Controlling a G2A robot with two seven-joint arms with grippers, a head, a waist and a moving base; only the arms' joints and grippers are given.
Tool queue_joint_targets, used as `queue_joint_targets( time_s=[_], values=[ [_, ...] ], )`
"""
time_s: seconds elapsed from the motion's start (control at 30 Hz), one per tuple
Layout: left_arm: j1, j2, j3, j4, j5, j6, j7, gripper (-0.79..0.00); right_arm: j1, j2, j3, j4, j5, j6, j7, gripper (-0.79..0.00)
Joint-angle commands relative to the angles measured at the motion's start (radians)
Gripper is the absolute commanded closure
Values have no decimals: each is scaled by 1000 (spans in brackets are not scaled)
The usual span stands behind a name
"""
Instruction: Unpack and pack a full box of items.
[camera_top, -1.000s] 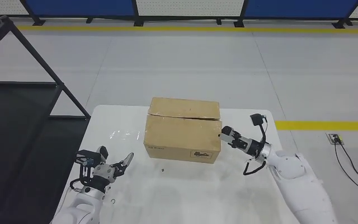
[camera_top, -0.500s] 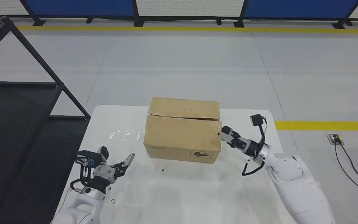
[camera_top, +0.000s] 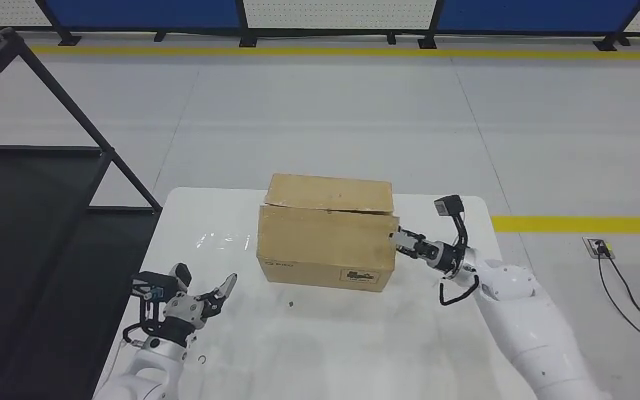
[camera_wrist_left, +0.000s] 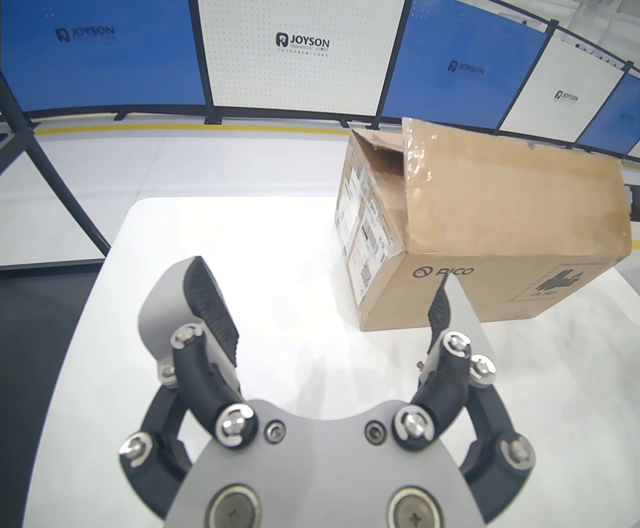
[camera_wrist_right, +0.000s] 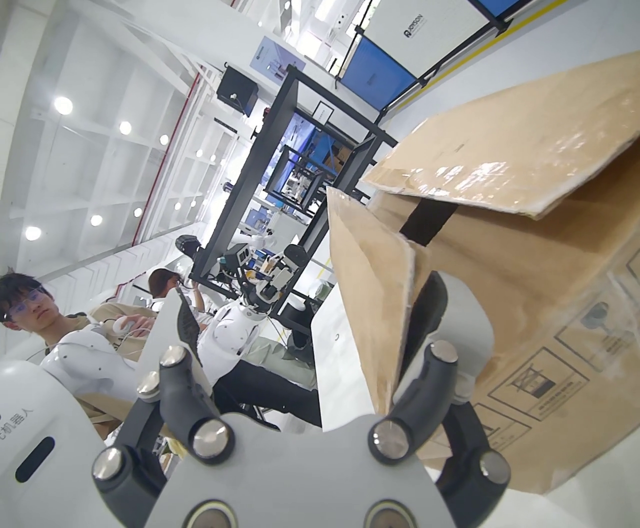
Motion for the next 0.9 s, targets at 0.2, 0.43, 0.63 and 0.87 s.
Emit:
queue_joint_targets(
  time_s=[0.2, 0.43, 0.63, 0.87],
  values=[
    [-6, -2, 9, -6, 5, 2, -5, -785, 1, 13, -23, 2, -81, -39, -34, -240],
    [-15, -4, 18, -1, 9, 3, -10, -785, -6, 22, -36, -1, -104, -60, -55, 0],
    [-27, -6, 18, 1, 13, 9, -14, -785, -20, 36, -33, -25, -112, -71, -66, 0],
    [-43, -7, 12, 4, 13, 21, -18, -785, -54, 58, -42, -80, -130, -87, -82, 0]
  ],
)
